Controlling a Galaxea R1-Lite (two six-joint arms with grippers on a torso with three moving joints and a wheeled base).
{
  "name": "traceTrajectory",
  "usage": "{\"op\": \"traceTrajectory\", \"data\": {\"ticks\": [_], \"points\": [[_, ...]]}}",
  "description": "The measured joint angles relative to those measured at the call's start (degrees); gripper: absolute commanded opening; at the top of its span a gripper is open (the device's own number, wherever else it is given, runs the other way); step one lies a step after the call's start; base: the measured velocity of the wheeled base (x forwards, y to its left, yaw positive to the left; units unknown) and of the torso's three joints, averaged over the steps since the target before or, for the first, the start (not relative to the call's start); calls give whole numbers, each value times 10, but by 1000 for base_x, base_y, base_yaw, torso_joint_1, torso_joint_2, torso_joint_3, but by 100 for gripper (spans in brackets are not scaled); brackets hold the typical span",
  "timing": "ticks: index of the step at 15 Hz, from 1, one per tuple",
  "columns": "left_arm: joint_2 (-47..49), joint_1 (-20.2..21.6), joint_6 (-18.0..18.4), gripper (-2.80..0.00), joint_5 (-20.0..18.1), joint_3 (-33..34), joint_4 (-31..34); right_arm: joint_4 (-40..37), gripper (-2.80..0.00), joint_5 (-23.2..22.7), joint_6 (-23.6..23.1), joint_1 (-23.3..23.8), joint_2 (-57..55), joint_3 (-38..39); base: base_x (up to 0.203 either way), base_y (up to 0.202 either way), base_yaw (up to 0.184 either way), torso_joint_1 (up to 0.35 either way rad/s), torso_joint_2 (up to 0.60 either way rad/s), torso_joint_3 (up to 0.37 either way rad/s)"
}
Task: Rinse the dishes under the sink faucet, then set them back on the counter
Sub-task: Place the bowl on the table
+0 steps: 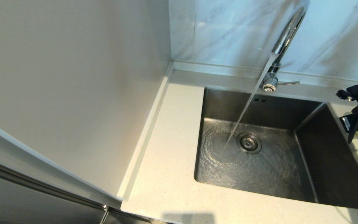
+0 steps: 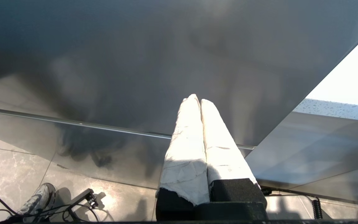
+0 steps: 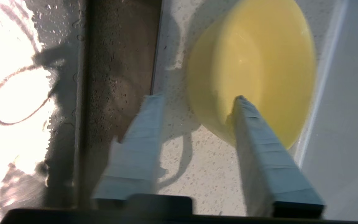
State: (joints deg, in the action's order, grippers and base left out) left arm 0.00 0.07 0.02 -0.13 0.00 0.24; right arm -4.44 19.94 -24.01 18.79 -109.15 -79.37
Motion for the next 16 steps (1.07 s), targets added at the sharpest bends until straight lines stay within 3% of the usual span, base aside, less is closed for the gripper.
{"op": "traceTrajectory", "data": {"ticks": [8, 16], "points": [[0, 0, 0, -280, 0, 0, 0, 19, 0, -27, 10, -24, 93, 37, 0, 0, 0, 0, 0, 0], [0, 0, 0, -280, 0, 0, 0, 33, 0, -32, 118, -180, 275, 198, 0, 0, 0, 0, 0, 0]]}}
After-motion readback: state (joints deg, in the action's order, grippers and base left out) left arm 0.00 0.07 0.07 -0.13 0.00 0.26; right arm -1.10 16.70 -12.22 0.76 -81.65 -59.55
